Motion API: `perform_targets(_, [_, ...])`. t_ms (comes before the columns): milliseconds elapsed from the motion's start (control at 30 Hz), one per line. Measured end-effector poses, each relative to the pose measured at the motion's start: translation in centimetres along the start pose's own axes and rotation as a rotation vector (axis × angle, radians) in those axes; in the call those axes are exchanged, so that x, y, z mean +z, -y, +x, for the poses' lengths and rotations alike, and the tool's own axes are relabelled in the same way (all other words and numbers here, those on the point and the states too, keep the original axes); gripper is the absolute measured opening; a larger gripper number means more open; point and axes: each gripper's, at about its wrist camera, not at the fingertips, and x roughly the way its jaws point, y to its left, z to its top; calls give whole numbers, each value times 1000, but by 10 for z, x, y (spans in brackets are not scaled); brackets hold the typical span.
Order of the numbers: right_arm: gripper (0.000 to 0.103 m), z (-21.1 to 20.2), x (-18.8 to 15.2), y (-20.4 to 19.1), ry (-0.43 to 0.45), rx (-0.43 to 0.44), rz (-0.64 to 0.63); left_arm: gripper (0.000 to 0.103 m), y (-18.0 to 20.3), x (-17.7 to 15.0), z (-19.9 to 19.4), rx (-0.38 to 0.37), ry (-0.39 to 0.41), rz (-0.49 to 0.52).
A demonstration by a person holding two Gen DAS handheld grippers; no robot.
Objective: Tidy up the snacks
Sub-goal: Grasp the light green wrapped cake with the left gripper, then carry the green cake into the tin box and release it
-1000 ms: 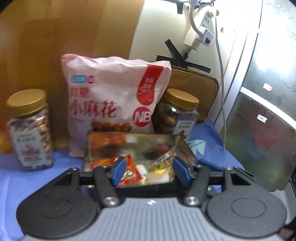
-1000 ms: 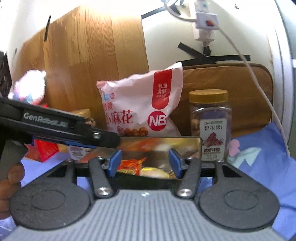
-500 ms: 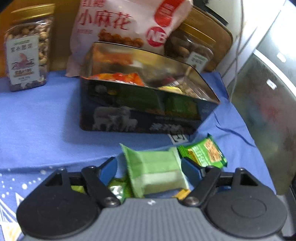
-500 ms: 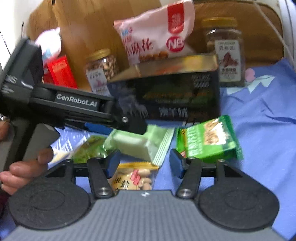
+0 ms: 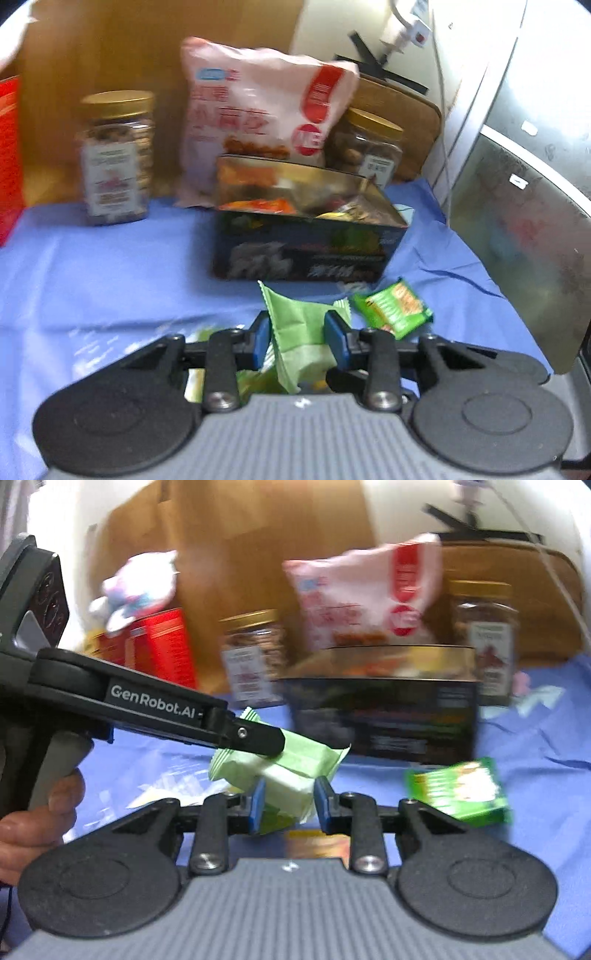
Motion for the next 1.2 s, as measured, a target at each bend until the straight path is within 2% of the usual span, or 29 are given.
perform_targets(200, [32,14,-17,-50,-73,152,-101,30,-56,-39,-26,10,-39,-144])
perform_targets(300, [37,22,-23,-69,-100,151,-173,30,-74,-50,-25,36,-55,-194])
perform_targets(433, [71,17,-26,-72,-88,120,-212,37,-87,-56,-26,11,-50,-239])
perform_targets(467, [74,16,-27,-70,-85,96,-212,43,-87,-56,-26,2,-50,-239])
perform_targets(500, [74,17,-28,-66,-86,75,-209,54,-88,-57,-26,-15,-53,-244])
perform_targets(533, [74,16,-28,-62,-91,62,-199,58,-87,-58,-27,-36,-54,-249])
perform_targets(567, [74,16,-30,-58,-97,56,-187,61,-86,-58,-26,-58,-51,-248])
perform_targets(633, [74,18,-31,-51,-119,50,-164,61,-81,-60,-22,-84,-61,-233])
perform_targets(767, [72,34,-30,-43,-172,75,-109,57,-73,-63,-14,-89,-56,-204])
perform_targets(800, [70,35,-31,-46,-167,74,-121,46,-71,-64,-13,-88,-55,-197])
perform_targets(833, [57,37,-30,-51,-166,77,-143,44,-69,-65,-12,-94,-59,-190])
perform_targets(900, [55,36,-31,-60,-157,68,-178,45,-68,-64,-13,-78,-56,-184])
perform_targets(1067, [51,22,-24,-61,-82,56,-195,43,-60,-49,-28,-89,-14,-153])
perform_targets(1200, [51,12,-2,-49,22,38,-182,43,-43,-12,-33,-106,49,-82])
